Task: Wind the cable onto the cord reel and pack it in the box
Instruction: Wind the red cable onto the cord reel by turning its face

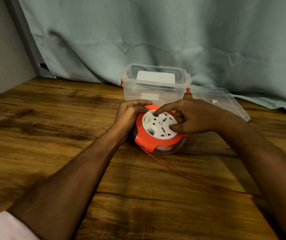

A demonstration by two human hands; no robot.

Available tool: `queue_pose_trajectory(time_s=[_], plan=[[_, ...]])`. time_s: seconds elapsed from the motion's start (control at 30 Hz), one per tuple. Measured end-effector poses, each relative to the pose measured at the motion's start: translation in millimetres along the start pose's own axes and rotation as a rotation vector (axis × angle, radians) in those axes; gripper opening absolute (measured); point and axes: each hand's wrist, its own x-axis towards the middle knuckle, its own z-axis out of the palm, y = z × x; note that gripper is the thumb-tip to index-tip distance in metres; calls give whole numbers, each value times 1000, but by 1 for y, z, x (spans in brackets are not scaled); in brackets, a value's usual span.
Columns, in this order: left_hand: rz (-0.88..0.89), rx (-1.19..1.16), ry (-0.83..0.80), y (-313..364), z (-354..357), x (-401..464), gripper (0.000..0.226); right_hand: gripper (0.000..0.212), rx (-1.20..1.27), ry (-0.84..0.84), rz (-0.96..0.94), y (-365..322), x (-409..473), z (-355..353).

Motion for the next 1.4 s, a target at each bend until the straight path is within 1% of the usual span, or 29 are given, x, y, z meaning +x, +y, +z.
queue_pose_trajectory(time_s=[0.23, 0.43, 0.53, 0.63, 0.77, 0.9, 0.97, 1.03, 1.13, 1.17, 1.4], plan=[[5, -8, -18, 0, 1, -1, 29, 58, -24, -4, 44, -3, 0, -4], [-14, -24, 20, 2, 3, -2, 29, 66, -225, 156, 65, -7, 0, 4], [-3, -25, 18, 2, 3, -3, 30, 61, -227, 191, 58, -11, 3, 10], [-3, -28, 14, 3, 4, -4, 30, 63, -198, 241, 99, -18, 5, 16], [2, -21, 3, 3, 3, -4, 29, 62, -199, 207, 104, -27, 7, 21], [-14, -31, -16, 2, 1, -3, 29, 53, -69, 179, 73, -25, 8, 19], [-17, -14, -23, 1, 2, -3, 30, 35, -24, 159, 59, -21, 7, 12], [-14, -1, -34, 1, 2, -2, 31, 10, 27, 150, 51, -15, 5, 5], [-15, -5, -44, 1, 2, -2, 31, 47, 103, 38, 40, -8, 3, 1], [-16, -4, -44, 1, 1, -2, 31, 53, 96, 12, 28, -7, 3, 1], [1, 1, -35, 1, 2, -2, 29, 55, 25, -16, 28, -2, 1, 0]])
